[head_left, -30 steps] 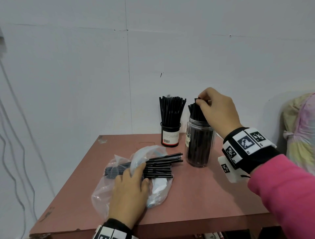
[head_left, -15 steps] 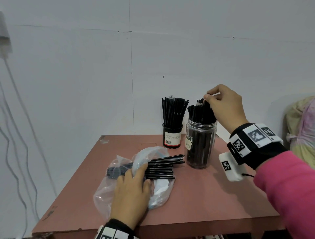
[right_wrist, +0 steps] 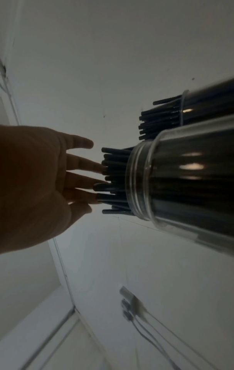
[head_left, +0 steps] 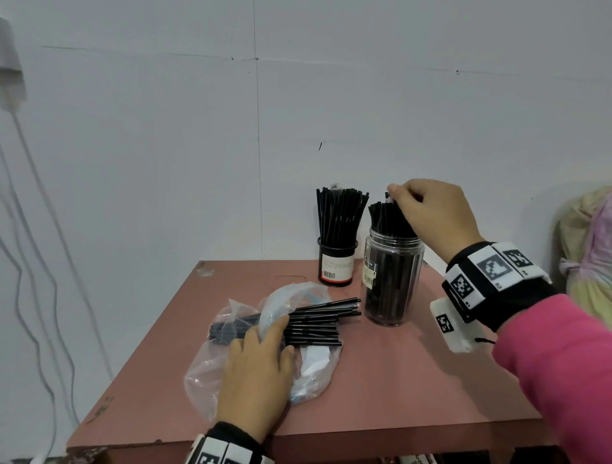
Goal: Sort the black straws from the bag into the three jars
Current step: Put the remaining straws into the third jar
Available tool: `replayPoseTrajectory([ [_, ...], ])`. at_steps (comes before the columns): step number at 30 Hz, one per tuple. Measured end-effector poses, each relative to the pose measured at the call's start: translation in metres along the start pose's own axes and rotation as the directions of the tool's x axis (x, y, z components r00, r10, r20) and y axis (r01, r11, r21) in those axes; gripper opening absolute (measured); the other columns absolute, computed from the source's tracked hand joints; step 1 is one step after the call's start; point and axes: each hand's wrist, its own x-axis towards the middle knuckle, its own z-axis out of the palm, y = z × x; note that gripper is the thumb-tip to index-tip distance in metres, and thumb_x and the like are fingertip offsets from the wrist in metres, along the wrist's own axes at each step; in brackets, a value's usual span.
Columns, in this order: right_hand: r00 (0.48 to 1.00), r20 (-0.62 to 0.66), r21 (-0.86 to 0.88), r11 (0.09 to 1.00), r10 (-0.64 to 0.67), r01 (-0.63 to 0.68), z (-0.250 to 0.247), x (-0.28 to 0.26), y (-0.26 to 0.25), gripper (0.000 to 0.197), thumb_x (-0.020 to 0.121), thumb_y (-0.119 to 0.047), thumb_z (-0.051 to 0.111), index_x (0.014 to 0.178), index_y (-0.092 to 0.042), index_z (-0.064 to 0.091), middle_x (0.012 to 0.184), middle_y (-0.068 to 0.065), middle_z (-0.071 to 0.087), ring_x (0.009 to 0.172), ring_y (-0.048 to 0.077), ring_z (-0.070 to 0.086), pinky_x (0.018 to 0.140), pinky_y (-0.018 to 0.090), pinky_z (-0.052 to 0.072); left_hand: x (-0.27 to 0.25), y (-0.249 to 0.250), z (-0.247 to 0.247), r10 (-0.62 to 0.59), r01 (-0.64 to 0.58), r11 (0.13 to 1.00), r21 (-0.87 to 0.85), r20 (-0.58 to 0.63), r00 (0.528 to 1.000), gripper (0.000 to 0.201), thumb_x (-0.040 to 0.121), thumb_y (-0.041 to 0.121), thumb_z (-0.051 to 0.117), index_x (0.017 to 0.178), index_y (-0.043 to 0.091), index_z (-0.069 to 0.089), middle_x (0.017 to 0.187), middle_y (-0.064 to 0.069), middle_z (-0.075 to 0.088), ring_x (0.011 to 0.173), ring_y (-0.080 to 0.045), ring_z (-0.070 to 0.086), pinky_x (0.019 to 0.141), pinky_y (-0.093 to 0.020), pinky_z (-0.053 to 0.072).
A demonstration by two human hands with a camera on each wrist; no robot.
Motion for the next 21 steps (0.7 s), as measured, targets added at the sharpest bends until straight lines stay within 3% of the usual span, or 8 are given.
replayPoseTrajectory([
  [3,0.998,0.052,-0.091,0.995,-0.030,0.035,0.003,-0.008,-0.001,0.041,0.094,-0.044,0.052,0.078,-0.011,0.071,0.076,0.003,0.068,0.078,0.022,0.061,0.071,0.035,0.050,0.001,-0.001,0.001,-0.001,0.001,1.000,0.000,0.000,1.000,0.050,0.097,0.037,0.039,0.143,0.047,0.023,0.128,0.005,0.045,0.107,-0.017,0.037,0.097,-0.033,0.036],
  [6,1.000,0.008,0.047,0.999,-0.019,0.018,0.000,-0.011,-0.001,0.031,0.096,-0.037,0.052,0.092,-0.016,0.075,0.091,0.005,0.073,0.090,0.022,0.063,0.083,0.037,0.051,0.000,-0.001,0.001,0.004,-0.004,1.000,-0.007,-0.001,1.000,0.050,0.097,0.037,0.039,0.144,0.045,0.024,0.127,0.004,0.046,0.107,-0.017,0.037,0.097,-0.032,0.036],
  [8,0.994,0.112,-0.018,1.000,-0.003,0.006,-0.001,-0.012,-0.002,0.038,0.097,-0.038,0.047,0.092,-0.009,0.071,0.095,0.012,0.071,0.091,0.026,0.062,0.083,0.038,0.049,0.001,-0.002,0.001,0.004,-0.004,1.000,-0.003,-0.003,1.000,0.050,0.097,0.037,0.038,0.144,0.045,0.024,0.127,0.003,0.046,0.109,-0.018,0.037,0.097,-0.033,0.037],
  [11,0.988,0.156,-0.033,0.999,-0.021,0.026,0.000,-0.015,-0.005,0.036,0.100,-0.035,0.043,0.114,-0.012,0.066,0.130,0.008,0.060,0.124,0.022,0.050,0.104,0.038,0.037,0.001,-0.002,0.001,-0.004,0.004,1.000,-0.002,-0.001,1.000,0.050,0.097,0.037,0.038,0.144,0.045,0.023,0.127,0.003,0.046,0.110,-0.018,0.037,0.098,-0.032,0.037],
  [13,0.997,0.033,0.088,0.994,-0.066,0.063,-0.002,-0.024,-0.012,0.035,0.100,-0.031,0.048,0.130,-0.018,0.059,0.144,-0.002,0.049,0.139,0.015,0.036,0.116,0.036,0.026,0.001,-0.001,0.000,-0.003,0.003,1.000,-0.006,0.001,1.000,0.050,0.097,0.037,0.038,0.144,0.045,0.024,0.127,0.003,0.046,0.109,-0.018,0.037,0.098,-0.032,0.036],
  [15,0.992,-0.118,0.265,0.961,-0.054,0.084,-0.001,-0.044,-0.023,0.027,0.097,-0.025,0.053,0.121,-0.020,0.066,0.128,-0.005,0.061,0.125,0.012,0.050,0.109,0.034,0.037,0.001,-0.001,0.001,-0.002,0.002,1.000,-0.013,-0.001,1.000,0.050,0.096,0.036,0.039,0.143,0.045,0.025,0.127,0.003,0.046,0.107,-0.017,0.037,0.096,-0.032,0.036],
  [17,0.992,-0.116,0.445,0.896,0.043,0.013,0.010,-0.073,-0.031,0.017,0.095,-0.019,0.057,0.103,-0.025,0.071,0.101,-0.012,0.069,0.100,0.007,0.062,0.093,0.027,0.047,0.002,-0.001,0.001,-0.004,0.004,1.000,-0.014,-0.008,1.000,0.049,0.096,0.035,0.039,0.143,0.045,0.025,0.127,0.003,0.046,0.103,-0.016,0.034,0.095,-0.032,0.036],
  [21,0.940,0.292,0.478,0.825,0.174,-0.301,0.053,-0.133,-0.032,0.016,0.091,-0.014,0.062,0.091,-0.027,0.072,0.083,-0.014,0.069,0.080,0.005,0.064,0.078,0.026,0.051,0.001,0.000,0.000,-0.009,0.009,1.000,-0.024,0.001,1.000,0.050,0.097,0.034,0.041,0.143,0.043,0.025,0.129,0.002,0.045,0.109,-0.018,0.037,0.096,-0.033,0.035],
])
